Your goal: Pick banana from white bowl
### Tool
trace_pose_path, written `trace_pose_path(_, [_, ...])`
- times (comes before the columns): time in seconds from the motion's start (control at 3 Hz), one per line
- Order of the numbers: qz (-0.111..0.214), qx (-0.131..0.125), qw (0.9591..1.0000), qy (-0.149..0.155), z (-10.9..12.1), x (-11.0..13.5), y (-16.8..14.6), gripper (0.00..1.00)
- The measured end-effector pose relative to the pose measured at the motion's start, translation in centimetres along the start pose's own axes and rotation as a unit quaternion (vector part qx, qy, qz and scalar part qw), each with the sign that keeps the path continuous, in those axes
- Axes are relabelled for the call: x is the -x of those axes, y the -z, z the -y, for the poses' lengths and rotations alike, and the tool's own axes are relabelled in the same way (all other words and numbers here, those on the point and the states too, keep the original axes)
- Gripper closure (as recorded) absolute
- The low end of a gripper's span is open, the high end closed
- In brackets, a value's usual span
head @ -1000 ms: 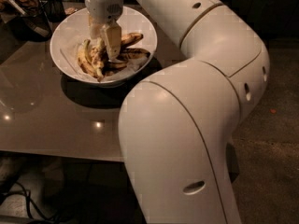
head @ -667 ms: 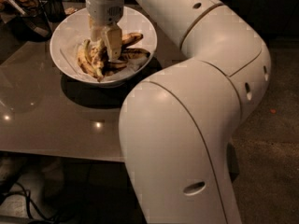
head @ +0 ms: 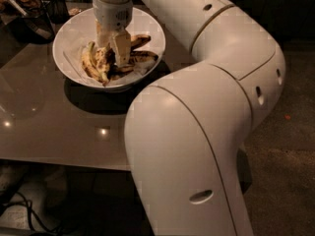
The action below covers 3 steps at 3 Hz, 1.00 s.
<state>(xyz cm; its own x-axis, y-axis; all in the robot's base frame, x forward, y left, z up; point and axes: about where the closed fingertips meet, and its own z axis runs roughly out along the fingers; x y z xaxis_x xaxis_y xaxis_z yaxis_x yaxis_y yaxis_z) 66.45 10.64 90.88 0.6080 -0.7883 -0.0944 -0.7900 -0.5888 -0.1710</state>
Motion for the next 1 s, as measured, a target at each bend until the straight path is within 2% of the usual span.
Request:
trace_pose_path(0.33, [0.002, 0.003, 1.0, 0.001, 0.04, -0.01, -0.26, 0.39])
trace_pose_path(0.67, [0.008, 0.005, 1.0, 0.0, 0.07, 0.1, -0.61, 0.48])
trace_pose_path(1.0, [0.011, -0.006, 0.9998, -0.014, -0.27, 0.04, -0.03, 0.67])
